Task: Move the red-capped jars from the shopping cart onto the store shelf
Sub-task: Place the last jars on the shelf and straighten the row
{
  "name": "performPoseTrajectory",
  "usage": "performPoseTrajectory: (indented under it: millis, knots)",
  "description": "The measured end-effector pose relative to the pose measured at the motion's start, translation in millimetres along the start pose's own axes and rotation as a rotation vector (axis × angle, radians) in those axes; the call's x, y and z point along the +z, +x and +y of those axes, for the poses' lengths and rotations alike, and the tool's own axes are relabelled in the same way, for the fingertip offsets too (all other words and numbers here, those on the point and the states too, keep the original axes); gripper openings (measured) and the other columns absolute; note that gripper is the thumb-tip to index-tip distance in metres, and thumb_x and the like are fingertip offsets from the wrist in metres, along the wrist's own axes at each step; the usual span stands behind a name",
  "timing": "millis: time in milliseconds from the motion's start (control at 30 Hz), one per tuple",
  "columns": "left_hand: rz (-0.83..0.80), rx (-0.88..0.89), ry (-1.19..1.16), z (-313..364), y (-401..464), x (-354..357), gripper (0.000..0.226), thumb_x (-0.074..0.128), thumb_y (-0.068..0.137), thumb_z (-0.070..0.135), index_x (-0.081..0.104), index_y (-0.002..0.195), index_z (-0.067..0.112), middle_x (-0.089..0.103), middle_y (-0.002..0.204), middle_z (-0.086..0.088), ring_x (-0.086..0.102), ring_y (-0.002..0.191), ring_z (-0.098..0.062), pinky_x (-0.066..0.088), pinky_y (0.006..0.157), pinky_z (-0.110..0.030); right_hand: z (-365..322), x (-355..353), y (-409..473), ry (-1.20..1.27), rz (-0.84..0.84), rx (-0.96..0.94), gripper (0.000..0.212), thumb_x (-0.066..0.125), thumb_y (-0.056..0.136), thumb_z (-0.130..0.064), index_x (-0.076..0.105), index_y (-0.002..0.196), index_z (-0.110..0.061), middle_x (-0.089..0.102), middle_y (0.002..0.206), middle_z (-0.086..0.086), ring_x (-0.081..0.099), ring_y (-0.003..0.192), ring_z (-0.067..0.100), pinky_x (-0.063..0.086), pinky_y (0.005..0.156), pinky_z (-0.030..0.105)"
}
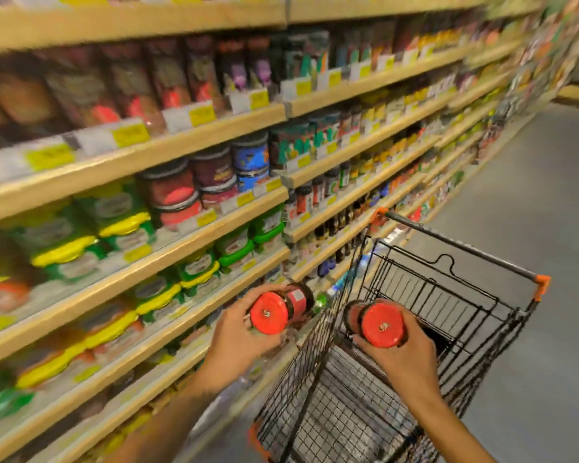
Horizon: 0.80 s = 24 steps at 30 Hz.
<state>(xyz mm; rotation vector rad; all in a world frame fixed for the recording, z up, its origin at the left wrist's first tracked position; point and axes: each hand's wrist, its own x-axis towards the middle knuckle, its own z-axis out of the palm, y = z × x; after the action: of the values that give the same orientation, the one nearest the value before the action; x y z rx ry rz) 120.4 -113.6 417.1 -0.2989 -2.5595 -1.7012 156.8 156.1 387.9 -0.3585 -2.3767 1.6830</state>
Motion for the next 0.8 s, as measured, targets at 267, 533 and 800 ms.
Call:
performPoseTrajectory:
  millis: [267,533,800]
  knots:
    - [0.280,0.000,0.134,40.0,-75.5,-38.4,0.070,0.088,0.069,0.006,0.062,0.124,0.040,0.064,0.123,0.026,0.060,0.116,0.005,0.053,0.095,-0.023,-37.6,16.8,-14.4,0.094,-0.251,-0.165,0.076,0.097,0.057,-0.023,0.058,0.117,-0.046,0.061,0.113,-0.020,0.058,0.096,-0.002,0.045,0.081,0.009]
    - [0.530,-0.020,0.211,76.0,-168.1,-100.6,0.074,0.091,0.065,0.008,0.063,0.125,0.043,0.065,0.125,0.021,0.061,0.115,0.002,0.054,0.086,-0.017,-94.1,68.4,-45.1,0.161,-0.448,-0.308,0.074,0.099,0.056,-0.019,0.061,0.112,-0.049,0.064,0.110,-0.027,0.054,0.099,-0.014,0.045,0.082,0.008]
    - [0.739,0.032,0.278,99.5,-217.2,-164.5,0.071,0.091,0.062,0.002,0.067,0.120,0.036,0.070,0.116,0.020,0.065,0.110,0.000,0.049,0.084,-0.009,-153.2,127.4,-85.1,0.238,-0.557,-0.429,0.072,0.098,0.053,-0.006,0.067,0.107,-0.042,0.070,0.102,-0.023,0.057,0.100,-0.017,0.043,0.077,0.000]
